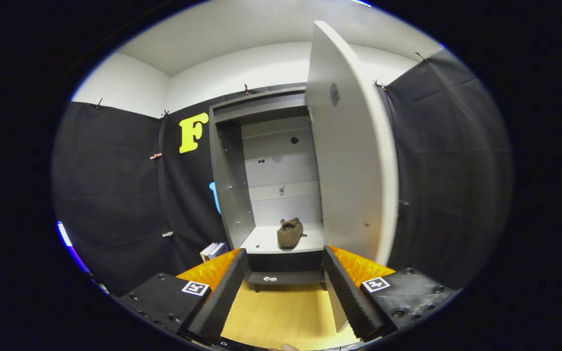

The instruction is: Open the shoe cabinet door, grab the shoes and put them into the shoe cabinet, then close the shoe cabinet door.

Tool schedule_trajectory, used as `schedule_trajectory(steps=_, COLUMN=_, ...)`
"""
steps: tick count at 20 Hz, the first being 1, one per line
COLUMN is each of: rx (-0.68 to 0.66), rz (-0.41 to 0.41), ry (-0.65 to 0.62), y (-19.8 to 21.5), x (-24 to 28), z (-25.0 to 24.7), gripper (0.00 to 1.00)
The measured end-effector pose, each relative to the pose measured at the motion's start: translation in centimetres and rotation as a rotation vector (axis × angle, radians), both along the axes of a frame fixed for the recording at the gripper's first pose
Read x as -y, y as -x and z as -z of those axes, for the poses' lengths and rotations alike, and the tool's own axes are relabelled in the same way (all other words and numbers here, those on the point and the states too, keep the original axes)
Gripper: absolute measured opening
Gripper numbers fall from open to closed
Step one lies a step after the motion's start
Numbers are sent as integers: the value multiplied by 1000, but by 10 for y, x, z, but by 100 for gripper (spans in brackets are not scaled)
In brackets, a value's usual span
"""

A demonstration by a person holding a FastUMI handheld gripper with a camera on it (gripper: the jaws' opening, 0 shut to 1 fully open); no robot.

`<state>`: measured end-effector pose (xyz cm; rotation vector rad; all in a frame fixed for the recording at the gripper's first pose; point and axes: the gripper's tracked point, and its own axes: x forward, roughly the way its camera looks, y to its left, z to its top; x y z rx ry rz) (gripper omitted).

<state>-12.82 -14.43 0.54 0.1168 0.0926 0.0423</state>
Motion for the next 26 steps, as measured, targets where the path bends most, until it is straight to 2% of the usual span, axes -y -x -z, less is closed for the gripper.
schedule_trajectory(steps=6, rx=18, rz=79, ry=44, y=29, x=70, z=0, gripper=98)
schedule_trajectory(steps=13, rx=-34, rz=144, ry=20, y=-2, x=126, z=16, gripper=98)
schedule_trajectory(steps=20, rx=-38, rz=133, ry=8, y=-26, x=136, z=15, gripper=98)
schedule_trajectory(steps=26, rx=-33, rz=150, ry=26, y=-25, x=123, z=14, gripper=97)
